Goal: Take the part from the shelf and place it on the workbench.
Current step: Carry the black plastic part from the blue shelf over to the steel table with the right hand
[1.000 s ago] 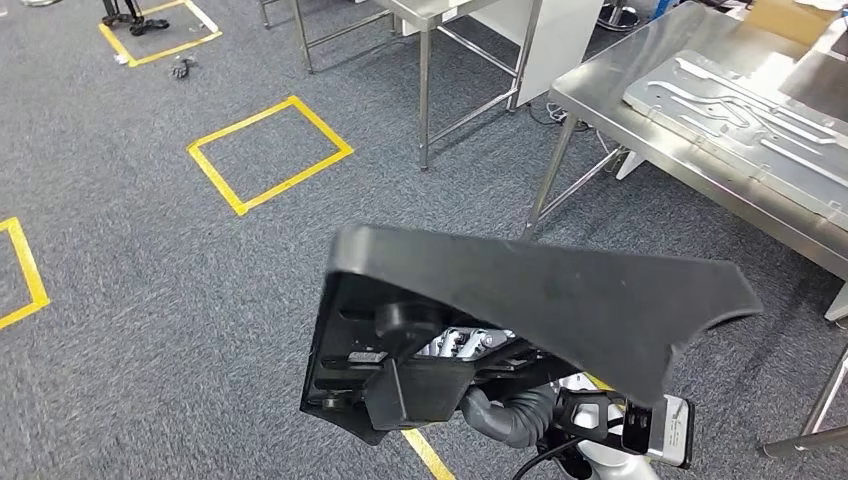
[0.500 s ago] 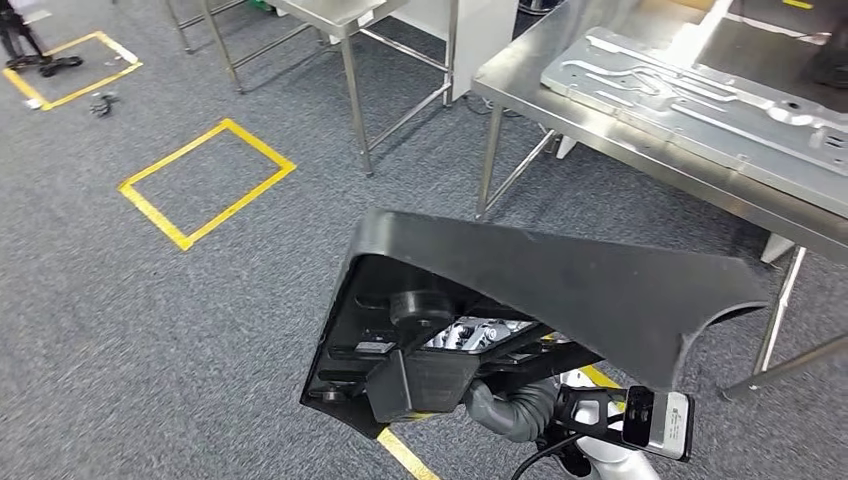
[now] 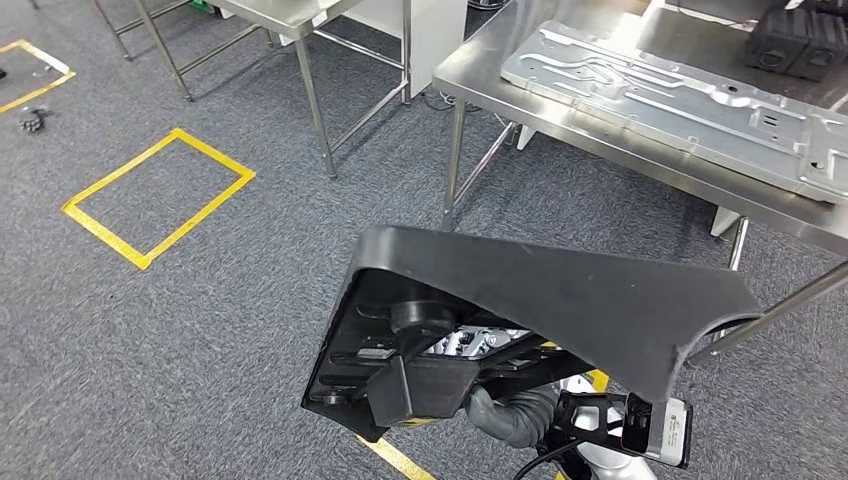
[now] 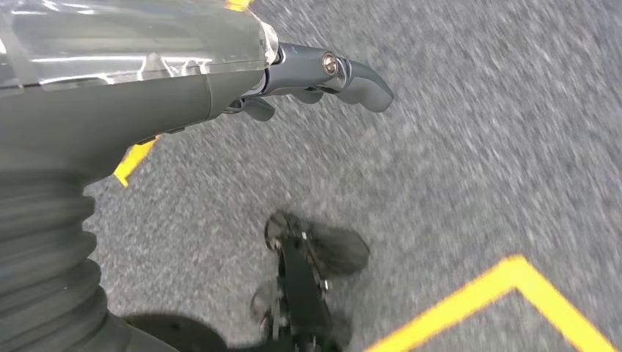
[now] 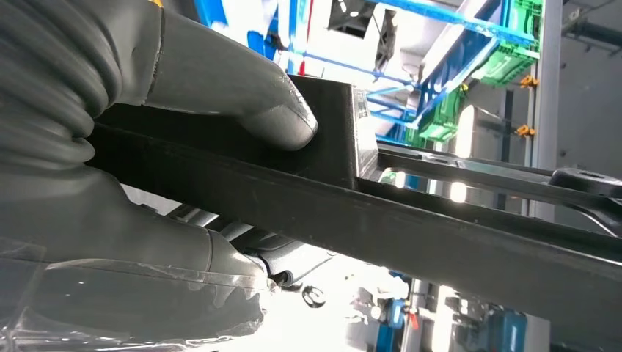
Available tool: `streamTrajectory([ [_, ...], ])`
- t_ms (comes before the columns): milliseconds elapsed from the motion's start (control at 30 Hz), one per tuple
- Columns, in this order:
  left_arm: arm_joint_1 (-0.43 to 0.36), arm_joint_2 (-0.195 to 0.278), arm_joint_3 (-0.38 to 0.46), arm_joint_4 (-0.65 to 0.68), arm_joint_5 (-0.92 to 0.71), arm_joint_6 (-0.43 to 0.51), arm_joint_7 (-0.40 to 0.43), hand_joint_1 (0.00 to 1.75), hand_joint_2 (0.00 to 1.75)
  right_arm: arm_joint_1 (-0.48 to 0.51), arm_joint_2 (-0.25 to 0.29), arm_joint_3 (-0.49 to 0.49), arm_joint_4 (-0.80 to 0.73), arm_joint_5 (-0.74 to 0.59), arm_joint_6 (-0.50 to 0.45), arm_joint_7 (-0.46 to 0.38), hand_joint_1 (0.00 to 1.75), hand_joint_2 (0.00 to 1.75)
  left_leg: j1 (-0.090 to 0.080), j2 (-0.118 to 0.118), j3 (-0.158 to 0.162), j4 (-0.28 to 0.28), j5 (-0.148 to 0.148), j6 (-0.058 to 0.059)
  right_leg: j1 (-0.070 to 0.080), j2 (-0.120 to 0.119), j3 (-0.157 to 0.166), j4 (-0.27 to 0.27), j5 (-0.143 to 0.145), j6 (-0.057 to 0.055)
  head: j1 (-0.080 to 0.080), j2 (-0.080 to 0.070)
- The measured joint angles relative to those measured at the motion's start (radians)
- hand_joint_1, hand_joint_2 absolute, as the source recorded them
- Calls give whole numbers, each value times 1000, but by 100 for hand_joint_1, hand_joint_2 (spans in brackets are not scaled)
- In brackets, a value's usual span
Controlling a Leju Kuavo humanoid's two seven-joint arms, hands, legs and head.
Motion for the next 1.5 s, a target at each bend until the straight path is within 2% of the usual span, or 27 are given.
streamTrajectory([
  [67,-1,-1,0,0,-2,-1,0,0,175,0,0,0,0,0,0,0,175,175,-4,14,6,1,-7,-11,9,-20,37,-76,20,-10,-1,0],
  [133,-2,-1,0,0,-4,-2,0,0,175,1,0,0,-1,0,0,-1,175,175,-5,30,11,-1,-11,-22,11,-5,36,-83,19,-19,-1,0],
  [200,-4,-1,0,0,-6,-4,0,0,175,3,0,0,-2,3,1,-1,175,175,-3,15,10,16,-29,-32,5,14,41,-90,23,-30,-2,0],
  [267,-4,-2,0,0,-7,-5,0,0,175,4,0,0,-3,5,1,-1,175,175,0,-27,-29,107,-82,-38,1,29,45,-95,25,-39,-5,0],
  [333,0,-3,0,0,-8,-6,0,0,175,7,0,0,-3,7,1,-1,175,175,0,-48,-96,241,-139,-40,2,48,45,-93,24,-44,-6,0],
  [367,2,-3,0,0,-8,-5,0,0,175,9,0,0,-3,7,1,-1,175,175,0,-50,-120,283,-146,-41,3,60,44,-92,23,-44,-6,0],
  [400,3,-3,0,0,-8,-5,0,0,175,11,0,0,-3,8,1,-1,175,175,0,-51,-126,286,-131,-41,3,72,45,-89,22,-44,-6,0],
  [467,3,-3,0,0,-9,-5,0,0,175,12,-1,-1,-3,8,1,-3,175,175,1,-63,-87,184,-59,-37,2,95,45,-81,18,-41,-7,0],
  [533,2,-3,1,0,-11,-5,0,0,175,13,-1,-1,-3,9,0,-6,175,175,3,-96,-37,66,-11,-32,3,115,40,-70,13,-33,-6,0],
  [600,1,-2,1,0,-15,-5,0,0,175,14,-2,-1,-3,10,0,-9,175,175,1,-110,-21,28,-8,-26,2,131,33,-66,13,-23,-6,0],
  [633,0,-2,1,0,-16,-5,0,0,175,15,-3,-1,-3,11,0,-10,175,175,1,-102,-20,25,-4,-21,1,139,31,-67,14,-17,-6,0],
  [667,-2,-3,1,0,-17,-6,-1,0,175,17,-4,-2,-3,11,0,-10,175,175,2,-93,-19,21,-1,-14,1,135,30,-67,14,-11,-6,0],
  [733,-4,-4,1,0,-19,-7,-2,0,175,18,-5,-3,-6,13,-1,-10,175,175,6,-75,-15,10,5,0,2,97,14,-30,-12,-1,-2,0],
  [800,-3,-4,1,0,-22,-8,-3,0,175,18,-6,-4,-9,15,-2,-9,175,175,6,-56,-13,6,6,9,0,53,-39,78,-71,6,2,0],
  [833,-2,-3,1,0,-24,-8,-4,0,175,20,-6,-4,-9,16,-3,-8,175,175,5,-46,-14,6,6,9,-3,46,-72,141,-98,9,3,0],
  [900,-1,-3,1,0,-27,-8,-6,0,175,24,-6,-5,-9,17,-5,-7,175,175,5,-26,-13,7,4,9,-7,40,-107,207,-109,14,3,0],
  [933,-1,-3,1,0,-27,-8,-6,0,175,25,-7,-5,-9,18,-6,-6,175,175,5,-16,-12,7,2,8,-9,36,-98,188,-87,16,3,0],
  [1033,-3,-3,1,0,-28,-9,-7,0,175,25,-7,-9,-11,18,-6,-5,175,175,3,7,-4,11,-7,-4,-5,-6,0,0,4,10,3,0],
  [1100,-4,-3,1,0,-28,-10,-8,0,175,24,-7,-11,-13,19,-6,-4,175,175,-2,20,0,12,-13,-15,2,-23,31,-65,17,0,3,0],
  [1167,-5,-3,1,0,-28,-10,-8,0,175,26,-7,-13,-16,19,-6,-4,175,175,-4,35,5,9,-16,-27,2,-5,30,-73,17,-11,2,0],
  [1200,-6,-2,1,0,-28,-10,-8,0,175,26,-7,-14,-17,19,-6,-4,175,175,-2,29,5,14,-22,-33,0,5,31,-76,20,-17,2,0],
  [1267,-7,-2,1,0,-29,-10,-9,0,175,26,-6,-16,-19,19,-5,-4,175,175,2,-10,-19,75,-63,-42,-4,22,35,-82,24,-31,1,0],
  [1300,-6,-2,1,0,-29,-9,-9,0,175,26,-6,-17,-19,19,-4,-3,175,175,3,-32,-47,136,-95,-44,-3,30,35,-83,24,-36,-1,0],
  [1367,-2,-3,1,0,-30,-8,-9,0,175,27,-5,-17,-19,19,-2,-1,175,175,4,-49,-112,267,-148,-47,-1,50,34,-80,23,-41,-2,0],
  [1400,-1,-3,1,0,-31,-8,-9,0,175,28,-5,-17,-19,19,-2,0,175,175,4,-51,-129,297,-149,-47,0,62,34,-78,23,-41,-2,0],
  [1433,0,-3,1,0,-32,-8,-9,0,175,29,-5,-17,-19,20,-2,0,175,175,4,-52,-131,292,-131,-46,1,73,35,-76,22,-41,-2,0],
  [1500,-1,-3,1,0,-35,-8,-9,0,175,31,-5,-17,-20,22,-1,1,175,175,4,-67,-82,175,-57,-39,1,96,36,-71,19,-39,-2,0],
])
